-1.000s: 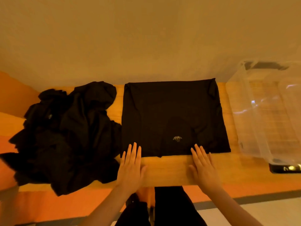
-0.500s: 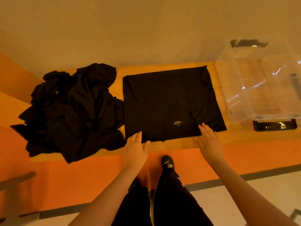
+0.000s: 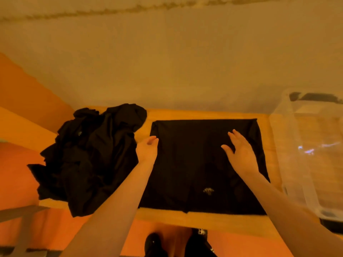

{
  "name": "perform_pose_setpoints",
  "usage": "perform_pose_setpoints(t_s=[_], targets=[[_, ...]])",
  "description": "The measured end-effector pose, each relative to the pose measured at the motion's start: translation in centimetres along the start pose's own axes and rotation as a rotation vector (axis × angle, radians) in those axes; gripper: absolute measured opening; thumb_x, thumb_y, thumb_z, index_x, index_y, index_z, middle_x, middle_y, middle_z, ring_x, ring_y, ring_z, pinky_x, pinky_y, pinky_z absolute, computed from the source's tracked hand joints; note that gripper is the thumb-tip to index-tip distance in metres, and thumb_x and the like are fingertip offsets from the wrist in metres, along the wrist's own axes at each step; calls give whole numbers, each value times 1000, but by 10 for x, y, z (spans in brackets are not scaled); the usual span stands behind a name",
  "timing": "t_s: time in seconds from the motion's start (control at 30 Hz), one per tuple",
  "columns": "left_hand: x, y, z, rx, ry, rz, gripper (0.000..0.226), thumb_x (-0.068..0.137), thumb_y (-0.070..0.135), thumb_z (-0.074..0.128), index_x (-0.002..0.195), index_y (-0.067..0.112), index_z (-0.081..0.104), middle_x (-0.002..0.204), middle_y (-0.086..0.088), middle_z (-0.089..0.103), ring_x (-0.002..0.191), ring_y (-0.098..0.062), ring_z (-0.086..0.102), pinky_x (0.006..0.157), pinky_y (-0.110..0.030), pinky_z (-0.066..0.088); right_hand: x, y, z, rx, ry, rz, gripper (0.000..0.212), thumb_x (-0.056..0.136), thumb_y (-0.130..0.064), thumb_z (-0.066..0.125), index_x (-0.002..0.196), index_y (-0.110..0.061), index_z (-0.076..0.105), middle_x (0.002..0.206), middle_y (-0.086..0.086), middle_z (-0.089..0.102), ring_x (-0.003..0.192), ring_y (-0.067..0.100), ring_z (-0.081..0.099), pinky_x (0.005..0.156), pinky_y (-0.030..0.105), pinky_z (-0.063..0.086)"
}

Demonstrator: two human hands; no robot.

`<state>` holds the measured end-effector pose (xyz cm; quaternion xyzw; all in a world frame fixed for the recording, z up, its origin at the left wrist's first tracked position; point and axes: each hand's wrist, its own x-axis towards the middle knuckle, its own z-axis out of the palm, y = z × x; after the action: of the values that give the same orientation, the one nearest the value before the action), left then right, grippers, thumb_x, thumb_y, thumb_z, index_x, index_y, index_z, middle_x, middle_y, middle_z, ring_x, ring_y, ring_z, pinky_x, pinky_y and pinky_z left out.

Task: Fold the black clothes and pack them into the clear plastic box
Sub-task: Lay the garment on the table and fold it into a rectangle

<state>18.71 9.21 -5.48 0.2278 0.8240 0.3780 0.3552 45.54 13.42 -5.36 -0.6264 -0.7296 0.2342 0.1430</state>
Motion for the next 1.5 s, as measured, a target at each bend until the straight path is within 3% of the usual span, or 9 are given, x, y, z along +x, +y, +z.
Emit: perform_pose_setpoints(t_s=[0.2,0.5,0.67,0.87,0.97,1.07,1.2,1.37,1.5], targets=[[54,10,12,97,-4,-153,15,89,22,61,88,9,68,83,-6,64,89,-26,62,73,-29,48,49,44,-22,309,158,494,41,91,-20,57,128,-3,50,118,18,57,108,33,55,83,32,39],[85,28,31,635,10,-116,26,84,55,55,89,31,64,91,-1,62,87,-25,60,72,-35,51,91,56,-16,256,114,628,48,87,-33,63,120,0,54,102,16,59,96,32,57,80,39,45],[96,34,36,356,-55,-163,20,84,44,61,83,25,66,75,3,57,77,-20,58,78,-38,52,114,60,-19,534,215,770,15,90,-25,59,89,-10,56,64,3,45,63,22,46,56,28,37],[105,36,39,-141,-24,-153,26,94,21,52,68,15,50,69,-3,46,70,-17,49,72,-35,48,121,69,-28,914,274,825,20,95,-18,52,77,-9,53,50,2,51,32,5,44,38,19,37],[108,37,44,-81,-53,-78,11,94,22,53,86,13,55,84,-2,54,85,-21,55,85,-41,48,119,67,-29,1131,154,739,18,96,-13,48,80,-17,57,54,-12,64,51,-1,61,47,14,49],[108,39,47,-135,-70,-56,27,88,15,62,112,9,50,100,-1,54,96,-17,53,87,-33,46,119,72,-26,1068,13,638,18,93,-5,48,88,-15,61,65,-12,70,65,2,67,58,15,54],[114,46,46,-89,-63,24,26,87,14,64,108,10,49,82,5,46,81,-13,49,68,-20,43,120,72,-26,901,91,647,13,93,-3,51,100,-11,59,80,-4,63,62,1,62,49,13,49],[121,53,38,-13,-135,62,22,86,16,65,107,14,57,107,-2,51,95,-14,52,74,-21,43,125,73,-21,816,190,713,24,95,-14,50,73,-22,54,47,-11,52,28,-3,42,31,10,31],[130,51,33,-54,-162,47,30,86,12,65,113,18,53,113,-8,57,102,-19,57,83,-28,48,130,70,-24,816,200,733,26,85,-24,67,64,-20,53,48,-9,51,39,4,44,37,17,36]])
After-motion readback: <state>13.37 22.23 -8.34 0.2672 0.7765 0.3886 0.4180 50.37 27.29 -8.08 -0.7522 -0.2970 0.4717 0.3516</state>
